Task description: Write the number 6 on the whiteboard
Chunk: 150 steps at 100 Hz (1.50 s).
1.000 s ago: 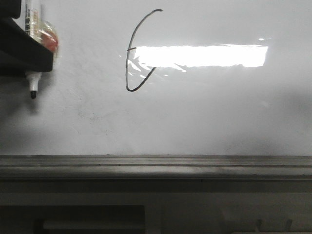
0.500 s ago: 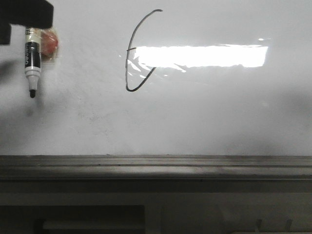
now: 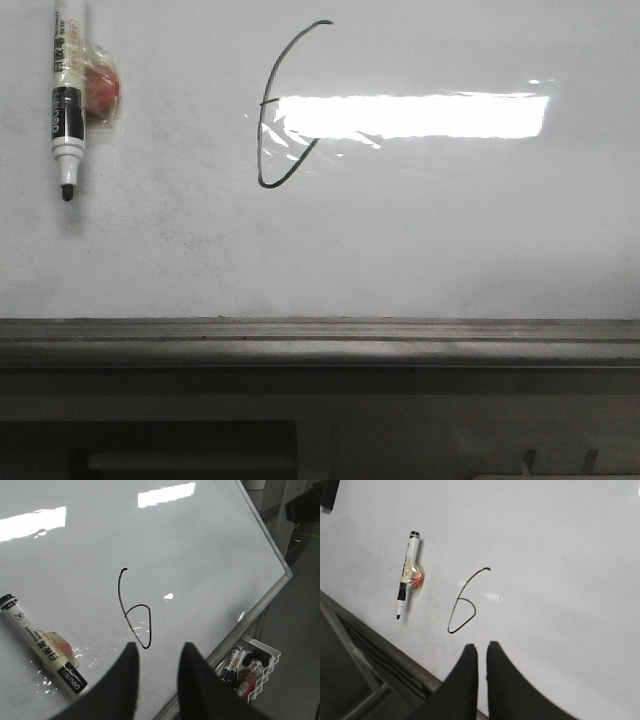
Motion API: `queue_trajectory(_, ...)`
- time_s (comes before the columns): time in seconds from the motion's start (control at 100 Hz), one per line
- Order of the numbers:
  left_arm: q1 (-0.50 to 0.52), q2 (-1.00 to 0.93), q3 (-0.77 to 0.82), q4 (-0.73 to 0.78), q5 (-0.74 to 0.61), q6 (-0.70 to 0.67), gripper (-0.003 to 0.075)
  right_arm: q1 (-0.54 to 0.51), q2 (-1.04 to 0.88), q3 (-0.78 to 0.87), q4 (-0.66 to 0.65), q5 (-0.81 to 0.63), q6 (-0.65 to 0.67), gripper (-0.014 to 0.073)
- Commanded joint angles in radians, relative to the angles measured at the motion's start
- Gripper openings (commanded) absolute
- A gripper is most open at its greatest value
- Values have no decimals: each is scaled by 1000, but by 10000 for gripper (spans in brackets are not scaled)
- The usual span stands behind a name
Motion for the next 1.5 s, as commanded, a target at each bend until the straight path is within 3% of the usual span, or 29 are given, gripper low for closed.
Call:
queue_trajectory(0.0, 2, -51, -2, 3, -40, -3, -20, -6, -90, 60, 26, -135, -32, -66)
queue_trajectory(0.32, 2, -385, 204, -57, -170, -3, -20, -6, -471, 340, 26, -184, -54, -66)
queue_trajectory(0.41, 2, -458, 249, -81, -211, -6, -20, -6, -440, 355, 54, -166, -54, -66)
queue_trajectory(0.63, 0, -427, 267, -141, -212, -6, -20, -6, -431, 355, 62, -192, -54, -66)
queue_trajectory(1.36, 0, -427, 267, -141, -224, -6, -20, -6, -431, 355, 62, -196, -54, -66)
queue_trajectory(1.44, 2, -427, 267, -56, -237, -20, -20, -6, -431, 355, 62, -196, -54, -66)
queue_trajectory(1.49, 12, -427, 274, 86, -253, -115, -20, -6, -431, 355, 62, -196, -54, -66)
